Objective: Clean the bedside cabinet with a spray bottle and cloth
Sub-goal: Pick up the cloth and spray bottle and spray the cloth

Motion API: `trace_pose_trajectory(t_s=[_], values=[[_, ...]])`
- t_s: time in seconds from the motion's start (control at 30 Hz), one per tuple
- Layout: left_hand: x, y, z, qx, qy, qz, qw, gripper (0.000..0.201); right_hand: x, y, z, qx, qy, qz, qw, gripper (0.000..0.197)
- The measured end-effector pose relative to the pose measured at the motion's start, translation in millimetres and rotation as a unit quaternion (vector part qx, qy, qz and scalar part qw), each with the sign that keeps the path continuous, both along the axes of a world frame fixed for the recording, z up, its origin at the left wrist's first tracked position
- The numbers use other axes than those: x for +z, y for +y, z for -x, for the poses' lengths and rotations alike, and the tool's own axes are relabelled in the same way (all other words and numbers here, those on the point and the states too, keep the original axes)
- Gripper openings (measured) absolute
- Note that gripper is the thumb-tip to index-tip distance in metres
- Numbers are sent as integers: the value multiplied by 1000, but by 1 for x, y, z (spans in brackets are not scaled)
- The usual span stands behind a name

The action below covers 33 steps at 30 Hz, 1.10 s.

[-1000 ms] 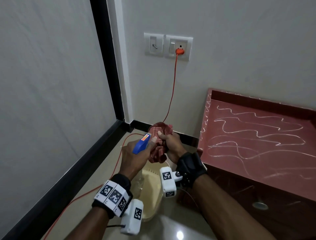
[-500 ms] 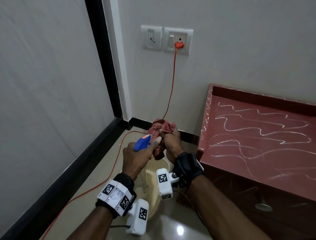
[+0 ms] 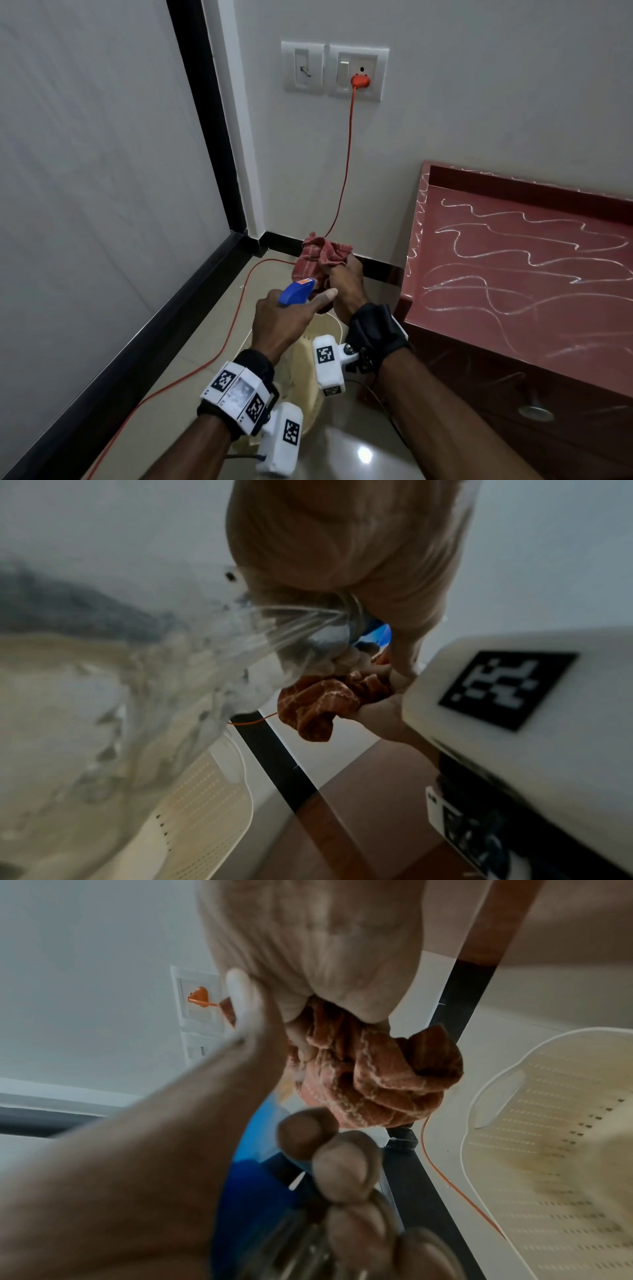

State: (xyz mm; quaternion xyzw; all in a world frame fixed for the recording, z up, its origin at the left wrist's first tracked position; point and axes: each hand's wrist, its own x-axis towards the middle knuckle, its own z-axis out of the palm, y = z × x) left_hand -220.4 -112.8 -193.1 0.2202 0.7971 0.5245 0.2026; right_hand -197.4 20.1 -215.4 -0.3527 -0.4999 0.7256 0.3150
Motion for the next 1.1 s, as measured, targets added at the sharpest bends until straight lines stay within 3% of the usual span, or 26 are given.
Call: trace_pose_trajectory(t_s=[0.13,0.4,0.53,0.6,0.7,0.8,0.9,1.0,1.1], values=[[3,-1,2,7,14,-29,999,53,1,0,0,-7,-5,6,1000,20],[0,2,2,-4,8,-37,999,56,2,1,10,-9,-64,63,996,17],[-8,5,4,5,-24,-11,1000,79,6,-1,0,5,-25,54,998,20],[-10,5,4,4,-30,-20,999,71,7,-2,-1,0,-16,50,999,20],[-10,2,6,45,-89,-42,994,43,3,-4,1,-13,-37,28,999,14],[-21,-1,11,91,-134,-51,985,29,-8,-5,3,-57,-113,-8,992,30],[-40,-3,16,152,-177,-59,971,29,-18,-11,-6,-104,-244,-73,962,34],[-55,-2,21,202,-193,-65,958,28,-25,-19,-20,-68,-305,-90,946,31],[-66,-2,23,223,-185,-64,955,32,-26,-26,-30,-25,-315,-106,943,32]])
